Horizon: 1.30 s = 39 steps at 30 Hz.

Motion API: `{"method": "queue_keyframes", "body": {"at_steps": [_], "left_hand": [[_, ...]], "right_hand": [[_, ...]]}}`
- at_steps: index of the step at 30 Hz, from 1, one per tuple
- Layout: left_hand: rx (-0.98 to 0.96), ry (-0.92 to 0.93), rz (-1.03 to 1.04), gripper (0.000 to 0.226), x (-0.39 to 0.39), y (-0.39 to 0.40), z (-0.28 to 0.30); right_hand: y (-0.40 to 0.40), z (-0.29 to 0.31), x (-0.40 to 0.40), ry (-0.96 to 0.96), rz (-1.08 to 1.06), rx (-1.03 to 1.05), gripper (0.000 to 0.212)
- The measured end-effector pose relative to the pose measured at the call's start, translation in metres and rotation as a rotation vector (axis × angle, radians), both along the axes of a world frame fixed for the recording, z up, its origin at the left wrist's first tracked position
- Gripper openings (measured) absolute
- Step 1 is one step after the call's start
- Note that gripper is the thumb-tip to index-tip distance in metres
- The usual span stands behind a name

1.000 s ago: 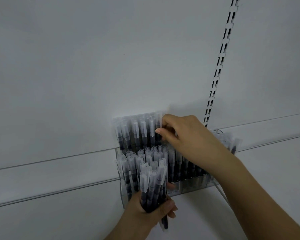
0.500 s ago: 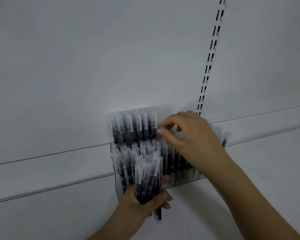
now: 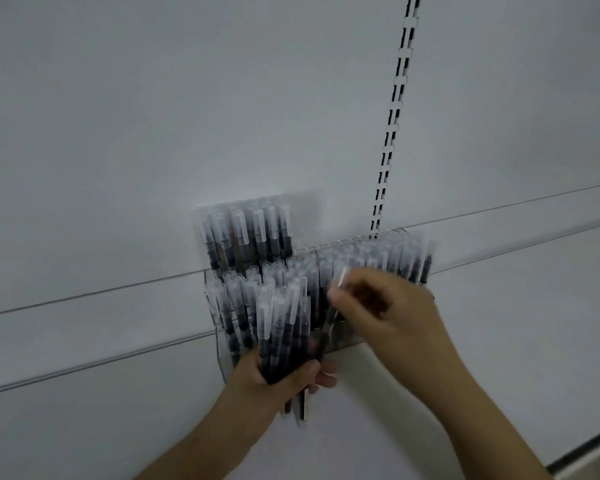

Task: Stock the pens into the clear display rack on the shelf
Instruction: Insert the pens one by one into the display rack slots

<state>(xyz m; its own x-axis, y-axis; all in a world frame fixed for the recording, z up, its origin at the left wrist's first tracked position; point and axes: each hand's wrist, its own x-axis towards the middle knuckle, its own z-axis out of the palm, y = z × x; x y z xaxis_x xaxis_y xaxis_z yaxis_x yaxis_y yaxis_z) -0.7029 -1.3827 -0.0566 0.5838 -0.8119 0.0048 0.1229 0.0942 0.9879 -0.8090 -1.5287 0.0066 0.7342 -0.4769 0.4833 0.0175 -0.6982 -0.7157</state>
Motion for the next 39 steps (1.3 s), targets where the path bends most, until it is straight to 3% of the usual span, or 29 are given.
{"method": "queue_keyframes", "body": {"at_steps": [5, 8, 15, 21, 28, 35, 39], "left_hand": [[-0.017, 0.025, 0.016, 0.028, 0.002, 0.0, -0.004], [-0.021, 0.029, 0.006, 0.028, 0.003, 0.001, -0.004], [-0.046, 0.065, 0.001, 0.027, 0.003, -0.001, -0.002], [-0.024, 0.037, -0.005, 0.02, 0.004, 0.002, -0.003], [-0.021, 0.03, -0.032, 0.023, 0.005, 0.003, -0.002], [-0.004, 0.01, -0.063, 0.02, 0.006, 0.004, -0.003], [0.049, -0.039, -0.075, 0.015, 0.006, 0.005, -0.001]], "right_hand": [[-0.016, 0.055, 0.0, -0.36, -0.133, 0.132, 0.018], [-0.026, 0.075, 0.018, -0.441, -0.109, 0.118, 0.012], [-0.035, 0.069, 0.075, -0.063, -0.034, -0.111, 0.012], [-0.029, 0.062, 0.088, 0.131, -0.023, -0.324, 0.017], [-0.017, 0.049, 0.099, 0.323, -0.189, -0.521, 0.019], [-0.016, 0.05, 0.088, 0.293, -0.242, -0.489, 0.03], [-0.014, 0.051, 0.057, 0.05, -0.232, -0.391, 0.039]]}}
